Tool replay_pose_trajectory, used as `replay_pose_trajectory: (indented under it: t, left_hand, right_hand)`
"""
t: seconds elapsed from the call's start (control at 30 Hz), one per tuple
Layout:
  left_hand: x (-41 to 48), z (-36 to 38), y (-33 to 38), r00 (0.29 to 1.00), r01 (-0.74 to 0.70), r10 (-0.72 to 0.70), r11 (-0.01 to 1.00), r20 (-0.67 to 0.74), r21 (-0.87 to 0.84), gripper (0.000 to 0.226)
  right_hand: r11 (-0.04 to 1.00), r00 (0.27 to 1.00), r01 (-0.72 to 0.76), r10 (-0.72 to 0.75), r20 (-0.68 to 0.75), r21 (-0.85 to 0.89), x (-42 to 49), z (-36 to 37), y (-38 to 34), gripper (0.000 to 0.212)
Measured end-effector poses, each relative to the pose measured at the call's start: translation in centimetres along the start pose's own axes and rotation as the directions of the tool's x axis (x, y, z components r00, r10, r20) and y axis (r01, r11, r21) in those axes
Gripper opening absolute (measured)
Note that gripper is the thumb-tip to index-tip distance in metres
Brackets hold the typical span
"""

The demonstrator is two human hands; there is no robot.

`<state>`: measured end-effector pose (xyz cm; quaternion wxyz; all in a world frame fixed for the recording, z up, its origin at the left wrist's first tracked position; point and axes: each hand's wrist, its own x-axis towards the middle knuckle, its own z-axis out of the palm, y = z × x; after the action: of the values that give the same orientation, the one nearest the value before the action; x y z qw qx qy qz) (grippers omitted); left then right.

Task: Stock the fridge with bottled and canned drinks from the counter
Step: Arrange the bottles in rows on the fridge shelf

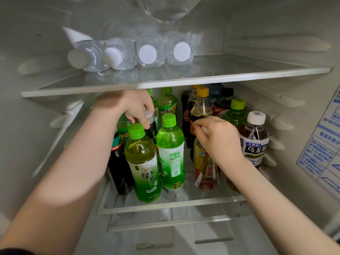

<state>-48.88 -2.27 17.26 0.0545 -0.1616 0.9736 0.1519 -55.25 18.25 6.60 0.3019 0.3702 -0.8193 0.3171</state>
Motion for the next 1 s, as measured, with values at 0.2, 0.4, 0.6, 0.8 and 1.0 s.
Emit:
replay_pose_trajectory:
  t: [0.2, 0.4, 0.6, 0.8, 1.0]
  left_hand:
    - [-0.4, -0.1, 0.3, 1.0, -0.021, 0.022, 0.972, -0.003, 0.234, 0.05]
    - [-1.3, -0.5, 0.7, 0.99, -0.135, 0.135, 0.991, 0.033, 0.003, 0.061]
    - [-1.5, 0.3, -0.6, 0.984, -0.149, 0.14, 0.985, -0.107, -0.089, 0.047]
    - [-1.9, 0.9, -2.9, 0.824, -0.143, 0.104, 0.989, -0.558, -0.026, 0.031]
    - [-0.8, 0.6, -4.1, 0.891, 0.037, 0.016, 0.993, -0.454, 0.108, 0.037]
  right_hand:
    - [1.0, 1.0, -0.011, 0.011, -0.003, 0.004, 0.0, 0.0, -0.1, 0.019]
    - [1.0, 1.0, -0.021, 0.021, -0.003, 0.001, -0.1, 0.0, -0.2, 0.02]
    - [1.0, 1.0, -0.028, 0.029, 0.007, -0.008, -0.1, -0.1, -0.3, 0.021]
    - [0.999, 0.999, -0.024, 0.025, 0.041, -0.039, 0.0, -0.2, -0.4, 0.02]
    - [0.998, 0.999, 0.018, -0.014, -0.049, 0.066, 0.3, -0.7, -3.2, 0.033]
